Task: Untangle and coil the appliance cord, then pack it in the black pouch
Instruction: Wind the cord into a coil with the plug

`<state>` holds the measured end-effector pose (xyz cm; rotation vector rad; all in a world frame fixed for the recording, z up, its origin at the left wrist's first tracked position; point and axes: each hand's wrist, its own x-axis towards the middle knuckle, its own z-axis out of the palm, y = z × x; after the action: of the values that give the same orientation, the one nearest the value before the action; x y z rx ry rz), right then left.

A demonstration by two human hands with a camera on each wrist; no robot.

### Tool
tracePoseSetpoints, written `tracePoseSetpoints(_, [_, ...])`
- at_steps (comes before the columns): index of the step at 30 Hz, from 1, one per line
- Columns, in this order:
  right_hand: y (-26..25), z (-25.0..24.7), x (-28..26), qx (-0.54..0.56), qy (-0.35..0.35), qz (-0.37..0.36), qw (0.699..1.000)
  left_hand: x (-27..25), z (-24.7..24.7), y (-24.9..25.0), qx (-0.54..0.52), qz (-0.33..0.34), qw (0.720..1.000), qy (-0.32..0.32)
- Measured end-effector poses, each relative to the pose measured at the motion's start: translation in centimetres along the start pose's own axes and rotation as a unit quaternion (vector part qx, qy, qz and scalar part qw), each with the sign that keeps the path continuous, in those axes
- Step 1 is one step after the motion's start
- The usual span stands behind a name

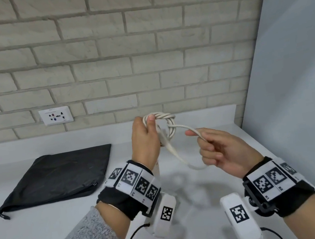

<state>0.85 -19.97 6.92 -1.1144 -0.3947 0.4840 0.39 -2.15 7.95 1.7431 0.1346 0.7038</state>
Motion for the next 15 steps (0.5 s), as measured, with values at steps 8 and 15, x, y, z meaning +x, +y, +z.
tracePoseSetpoints(8, [2.8, -0.4, -1.3, -0.304, -0.054, -0.002, 0.951, 0.3, -1.1, 0.6, -0.032, -0.058, 0.996, -0.053])
tracePoseSetpoints(15, [5.1, 1.8, 1.7, -0.430, -0.095, -0.017, 0.898, -0.8, -0.9, 1.1, -0.080, -0.088, 0.989, -0.093])
